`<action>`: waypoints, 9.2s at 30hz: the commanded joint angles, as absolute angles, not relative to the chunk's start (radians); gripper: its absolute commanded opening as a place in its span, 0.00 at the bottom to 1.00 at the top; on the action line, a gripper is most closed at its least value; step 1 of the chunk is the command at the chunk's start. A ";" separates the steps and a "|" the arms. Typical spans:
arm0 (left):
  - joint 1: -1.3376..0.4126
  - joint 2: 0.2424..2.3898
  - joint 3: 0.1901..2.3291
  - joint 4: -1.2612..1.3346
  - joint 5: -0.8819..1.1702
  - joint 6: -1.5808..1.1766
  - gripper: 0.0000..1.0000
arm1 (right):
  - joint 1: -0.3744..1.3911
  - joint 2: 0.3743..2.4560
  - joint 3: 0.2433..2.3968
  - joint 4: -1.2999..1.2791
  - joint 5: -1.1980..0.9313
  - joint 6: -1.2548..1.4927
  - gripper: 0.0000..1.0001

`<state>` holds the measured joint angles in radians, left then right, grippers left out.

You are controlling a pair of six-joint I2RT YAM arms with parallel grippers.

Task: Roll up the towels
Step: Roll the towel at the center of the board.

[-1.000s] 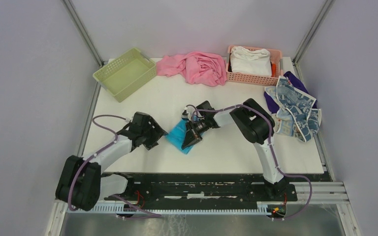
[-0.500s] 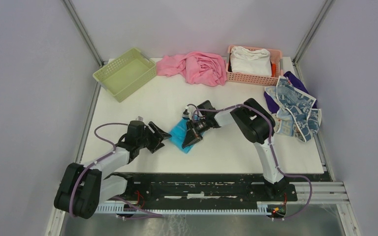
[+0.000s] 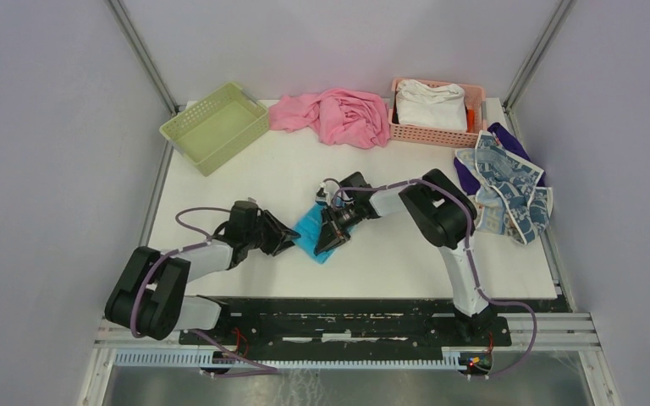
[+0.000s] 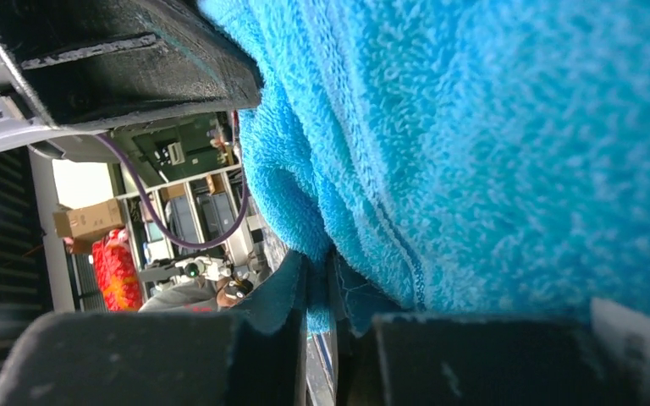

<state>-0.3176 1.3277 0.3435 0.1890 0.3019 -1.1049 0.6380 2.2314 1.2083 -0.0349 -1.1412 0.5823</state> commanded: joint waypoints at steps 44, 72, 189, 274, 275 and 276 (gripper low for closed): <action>-0.402 1.385 0.453 -0.006 0.109 -1.170 0.61 | 0.812 1.831 1.011 -0.005 -0.514 0.210 0.01; -0.359 1.552 0.386 0.502 0.303 -1.224 0.68 | 0.511 2.232 0.922 0.478 -1.033 0.903 0.00; -0.481 1.348 0.418 0.301 0.176 -1.246 0.73 | 0.497 2.164 0.867 0.214 -0.982 0.718 0.01; -0.530 1.290 0.428 0.234 0.066 -1.239 0.78 | 0.566 1.999 0.780 0.266 -0.942 0.524 0.01; -0.530 1.312 0.430 0.253 0.073 -1.241 0.78 | 0.558 2.013 0.778 0.274 -0.946 0.545 0.01; -0.529 1.333 0.435 0.272 0.081 -1.244 0.78 | 0.550 2.030 0.779 0.275 -0.954 0.558 0.02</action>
<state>-0.5335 1.2732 0.4290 0.1284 0.0330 -1.2232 0.5785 1.9404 0.8307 0.2680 -0.9325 0.4614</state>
